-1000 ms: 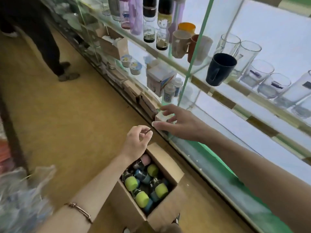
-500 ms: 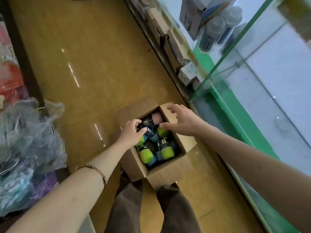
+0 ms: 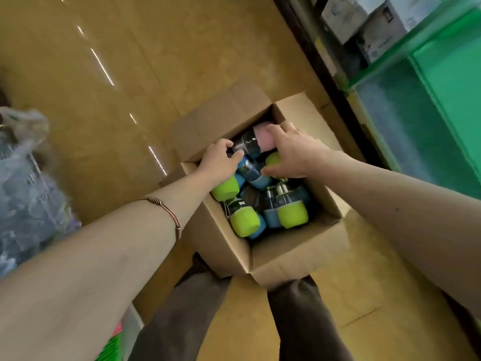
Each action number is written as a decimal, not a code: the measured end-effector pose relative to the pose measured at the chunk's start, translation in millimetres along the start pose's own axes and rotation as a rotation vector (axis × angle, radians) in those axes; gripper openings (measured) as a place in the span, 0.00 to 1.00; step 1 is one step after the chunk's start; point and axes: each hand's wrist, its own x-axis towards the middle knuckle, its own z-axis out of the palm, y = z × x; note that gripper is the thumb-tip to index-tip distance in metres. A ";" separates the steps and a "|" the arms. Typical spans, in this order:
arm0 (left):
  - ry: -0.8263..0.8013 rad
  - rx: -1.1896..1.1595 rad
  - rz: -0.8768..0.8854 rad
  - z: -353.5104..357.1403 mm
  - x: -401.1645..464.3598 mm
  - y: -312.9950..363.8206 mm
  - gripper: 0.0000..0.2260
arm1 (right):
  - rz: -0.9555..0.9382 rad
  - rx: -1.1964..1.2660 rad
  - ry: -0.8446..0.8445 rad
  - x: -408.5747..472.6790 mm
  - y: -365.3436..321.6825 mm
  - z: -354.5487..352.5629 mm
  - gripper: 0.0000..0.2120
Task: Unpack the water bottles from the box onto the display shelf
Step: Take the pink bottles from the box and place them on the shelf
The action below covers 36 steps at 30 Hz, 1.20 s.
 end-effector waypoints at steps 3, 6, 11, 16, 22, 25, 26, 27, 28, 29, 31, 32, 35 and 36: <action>0.024 -0.077 -0.091 26.5 34.8 -18.0 0.22 | -0.012 -0.053 -0.003 38.3 11.7 24.3 0.45; 0.021 -0.152 -0.155 51.6 61.2 -35.3 0.25 | -0.036 -0.128 0.003 68.6 24.7 45.5 0.45; 0.037 -0.041 -0.080 79.6 92.4 -63.2 0.31 | -0.096 -0.259 0.061 109.6 44.5 72.3 0.44; 0.039 0.162 0.002 90.7 119.8 -82.9 0.36 | -0.153 -0.349 0.091 144.6 55.7 95.9 0.43; 0.048 0.259 0.034 108.2 143.6 -91.8 0.40 | -0.167 -0.472 0.150 179.3 59.1 119.2 0.51; 0.103 0.207 0.046 114.7 153.0 -95.7 0.40 | -0.125 -0.491 0.188 191.1 62.4 129.0 0.49; 0.115 0.173 0.057 115.8 155.5 -96.4 0.40 | -0.115 -0.494 0.202 194.0 63.3 131.2 0.47; 0.123 0.124 0.066 117.4 158.6 -96.5 0.38 | -0.104 -0.496 0.223 197.7 65.2 134.0 0.45; 0.125 0.063 0.070 118.7 160.9 -95.4 0.36 | -0.095 -0.497 0.251 201.5 66.9 136.4 0.41; 0.124 -0.005 0.068 120.2 162.3 -94.0 0.35 | -0.090 -0.501 0.274 205.3 68.7 139.1 0.38; 0.139 -0.133 0.079 124.3 163.3 -92.0 0.34 | -0.080 -0.505 0.302 210.7 70.3 143.6 0.34; 0.154 -0.178 0.092 126.1 163.4 -92.0 0.34 | -0.073 -0.506 0.313 213.1 70.5 145.0 0.33; 0.165 -0.254 0.101 126.6 162.0 -91.6 0.38 | -0.093 -0.546 0.310 212.1 71.6 145.5 0.37; 0.156 -0.251 0.092 124.3 160.9 -90.9 0.40 | -0.105 -0.553 0.314 208.3 72.8 145.4 0.37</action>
